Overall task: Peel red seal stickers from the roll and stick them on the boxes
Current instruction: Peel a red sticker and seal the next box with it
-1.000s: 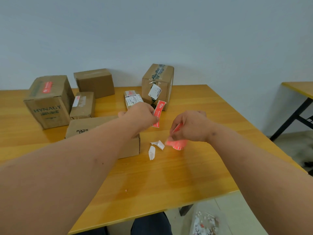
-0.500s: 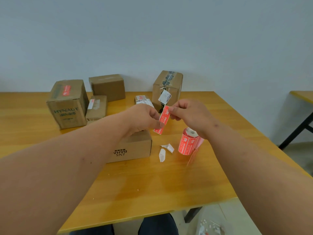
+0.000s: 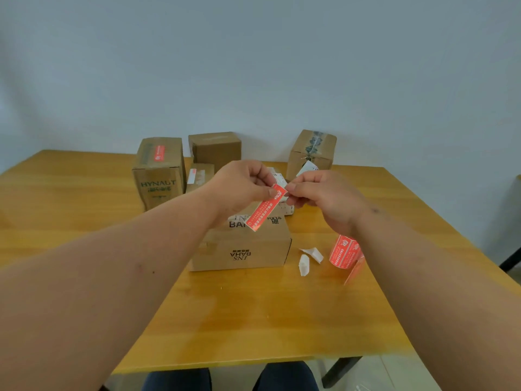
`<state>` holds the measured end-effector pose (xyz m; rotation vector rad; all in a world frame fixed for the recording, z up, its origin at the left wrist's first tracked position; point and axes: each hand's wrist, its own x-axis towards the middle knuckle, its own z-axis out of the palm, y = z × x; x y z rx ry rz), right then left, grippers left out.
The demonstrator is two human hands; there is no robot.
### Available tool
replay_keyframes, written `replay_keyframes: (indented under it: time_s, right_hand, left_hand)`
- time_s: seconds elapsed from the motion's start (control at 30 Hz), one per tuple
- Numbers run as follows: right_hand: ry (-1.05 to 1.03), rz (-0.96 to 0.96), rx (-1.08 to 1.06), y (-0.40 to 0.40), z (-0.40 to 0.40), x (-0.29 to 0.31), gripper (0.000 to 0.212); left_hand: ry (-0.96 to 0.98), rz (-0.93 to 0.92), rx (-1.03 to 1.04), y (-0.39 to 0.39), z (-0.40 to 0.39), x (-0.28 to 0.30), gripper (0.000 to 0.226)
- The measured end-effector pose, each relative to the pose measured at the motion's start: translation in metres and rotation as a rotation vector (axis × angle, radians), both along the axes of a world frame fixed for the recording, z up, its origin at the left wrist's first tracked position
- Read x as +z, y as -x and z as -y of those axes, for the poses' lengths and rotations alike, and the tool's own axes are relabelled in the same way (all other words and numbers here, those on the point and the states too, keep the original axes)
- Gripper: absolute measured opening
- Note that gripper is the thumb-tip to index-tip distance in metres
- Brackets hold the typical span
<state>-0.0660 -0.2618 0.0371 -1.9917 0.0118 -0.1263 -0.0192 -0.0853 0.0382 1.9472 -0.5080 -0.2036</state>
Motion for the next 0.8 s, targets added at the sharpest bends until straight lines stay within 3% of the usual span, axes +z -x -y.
replay_keyframes:
  time_s: [0.8]
  right_hand:
    - [-0.007,-0.054,0.086,-0.018,-0.031,-0.004,0.011]
  left_hand:
    - [0.011,-0.054,-0.041,-0.016,-0.03,-0.012,0.017]
